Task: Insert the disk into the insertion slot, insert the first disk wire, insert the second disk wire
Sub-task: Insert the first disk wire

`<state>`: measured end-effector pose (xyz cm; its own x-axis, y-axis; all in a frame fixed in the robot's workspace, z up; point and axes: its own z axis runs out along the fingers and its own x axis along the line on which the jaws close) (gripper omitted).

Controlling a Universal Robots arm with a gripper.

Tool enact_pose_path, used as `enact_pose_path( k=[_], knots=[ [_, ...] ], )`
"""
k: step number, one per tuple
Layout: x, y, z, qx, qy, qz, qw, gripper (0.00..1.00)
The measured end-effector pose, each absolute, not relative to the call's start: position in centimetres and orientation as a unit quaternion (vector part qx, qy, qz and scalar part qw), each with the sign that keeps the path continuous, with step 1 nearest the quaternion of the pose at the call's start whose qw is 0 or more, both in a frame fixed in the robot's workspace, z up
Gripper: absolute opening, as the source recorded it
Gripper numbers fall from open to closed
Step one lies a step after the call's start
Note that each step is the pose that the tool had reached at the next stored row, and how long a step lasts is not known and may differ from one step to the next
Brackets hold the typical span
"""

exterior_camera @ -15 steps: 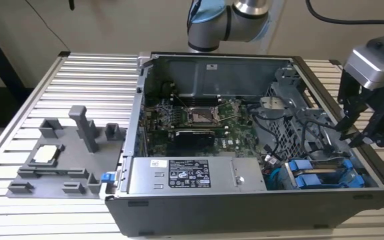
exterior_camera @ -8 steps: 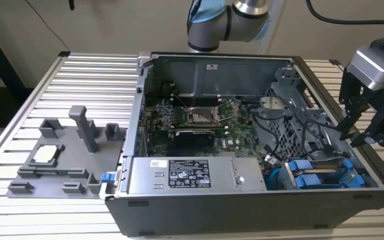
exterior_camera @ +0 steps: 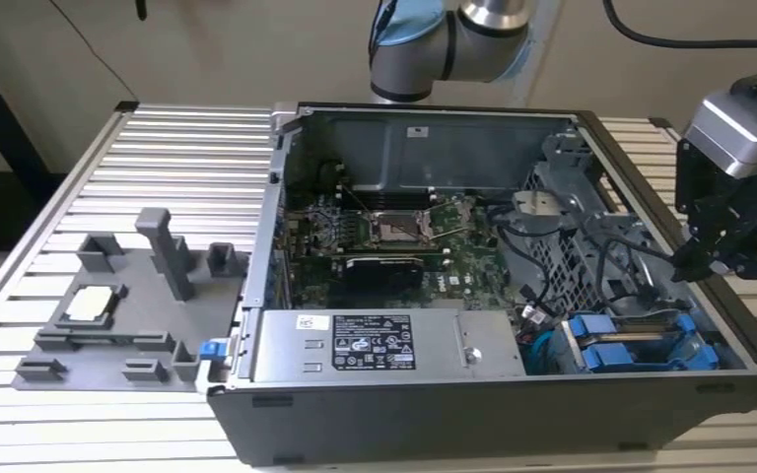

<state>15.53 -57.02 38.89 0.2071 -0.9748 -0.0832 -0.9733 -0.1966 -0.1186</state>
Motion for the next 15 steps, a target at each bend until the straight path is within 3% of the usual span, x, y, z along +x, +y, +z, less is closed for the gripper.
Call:
enact_pose_path(
  k=[2, 15],
  knots=[
    [15.53, -57.02, 38.89, -0.774, 0.63, -0.005, 0.072, 0.19],
    [15.54, -57.02, 38.86, -0.768, 0.637, -0.006, 0.072, 0.19]
  ],
)
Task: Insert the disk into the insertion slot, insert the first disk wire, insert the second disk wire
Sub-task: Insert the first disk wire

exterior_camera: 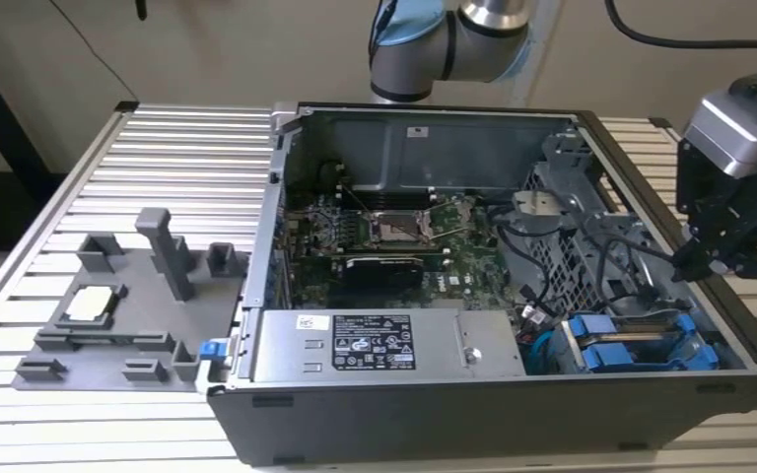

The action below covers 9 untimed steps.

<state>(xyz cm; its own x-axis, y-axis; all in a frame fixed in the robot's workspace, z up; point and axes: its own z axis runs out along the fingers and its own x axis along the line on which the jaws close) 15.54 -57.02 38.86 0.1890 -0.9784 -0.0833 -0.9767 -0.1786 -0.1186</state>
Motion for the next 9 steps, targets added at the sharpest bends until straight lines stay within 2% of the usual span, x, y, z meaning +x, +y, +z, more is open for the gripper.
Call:
enact_pose_path(
  k=[6, 9],
  knots=[
    [15.53, -57.02, 38.74, -0.738, 0.671, -0.009, 0.072, 0.19],
    [15.52, -57.01, 38.69, -0.733, 0.678, -0.003, 0.065, 0.19]
  ],
)
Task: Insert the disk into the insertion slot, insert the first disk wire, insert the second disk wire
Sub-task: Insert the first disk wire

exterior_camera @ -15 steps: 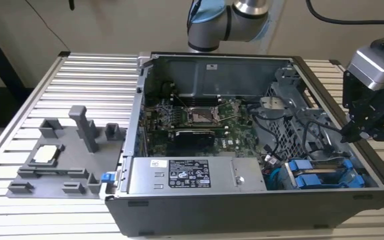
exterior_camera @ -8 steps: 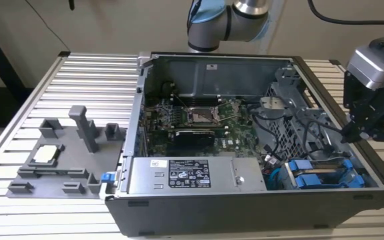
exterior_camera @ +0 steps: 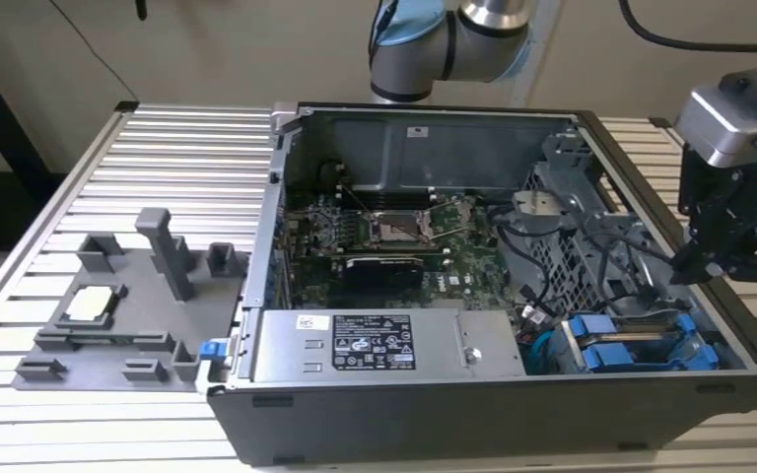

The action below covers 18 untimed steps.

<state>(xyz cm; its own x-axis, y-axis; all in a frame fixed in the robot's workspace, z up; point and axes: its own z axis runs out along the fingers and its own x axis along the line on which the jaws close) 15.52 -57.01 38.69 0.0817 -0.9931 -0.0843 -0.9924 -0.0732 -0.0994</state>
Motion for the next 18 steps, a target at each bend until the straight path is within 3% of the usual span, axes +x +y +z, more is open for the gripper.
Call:
enact_pose_path(
  k=[6, 18],
  knots=[
    [15.53, -56.94, 38.54, -0.728, 0.684, 0.013, 0.05, 0.19],
    [15.69, -56.9, 38.02, -0.706, 0.707, 0.021, 0.041, 0.19]
  ],
)
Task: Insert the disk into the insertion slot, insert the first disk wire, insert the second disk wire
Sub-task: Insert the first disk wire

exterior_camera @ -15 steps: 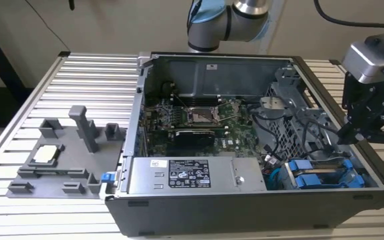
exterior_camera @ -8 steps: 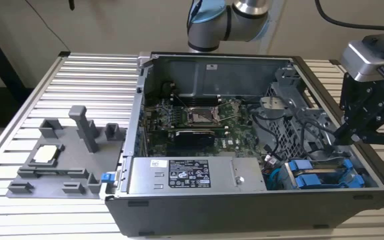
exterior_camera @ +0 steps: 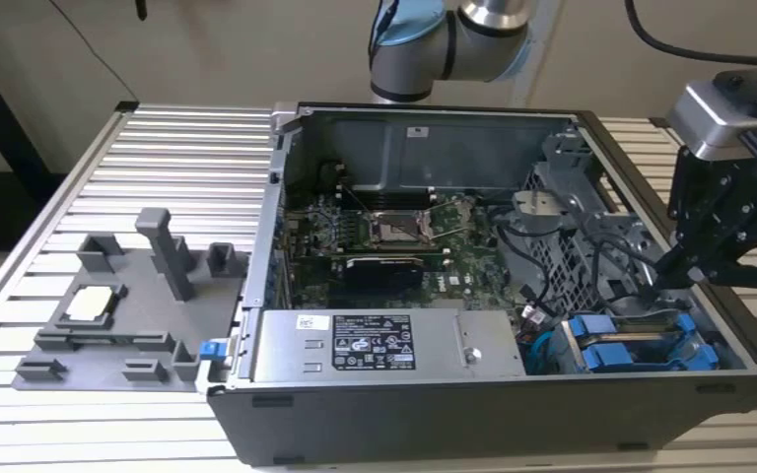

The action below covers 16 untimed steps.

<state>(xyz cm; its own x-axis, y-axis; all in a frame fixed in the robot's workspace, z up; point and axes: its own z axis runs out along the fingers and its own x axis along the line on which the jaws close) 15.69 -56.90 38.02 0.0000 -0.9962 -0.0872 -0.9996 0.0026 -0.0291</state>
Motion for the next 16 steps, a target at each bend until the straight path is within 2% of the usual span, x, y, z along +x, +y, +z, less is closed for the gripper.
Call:
enact_pose_path(
  k=[16],
  knots=[
    [16.5, -56.9, 36.5, -0.706, 0.707, 0.028, 0.034, 0.19]
  ],
)
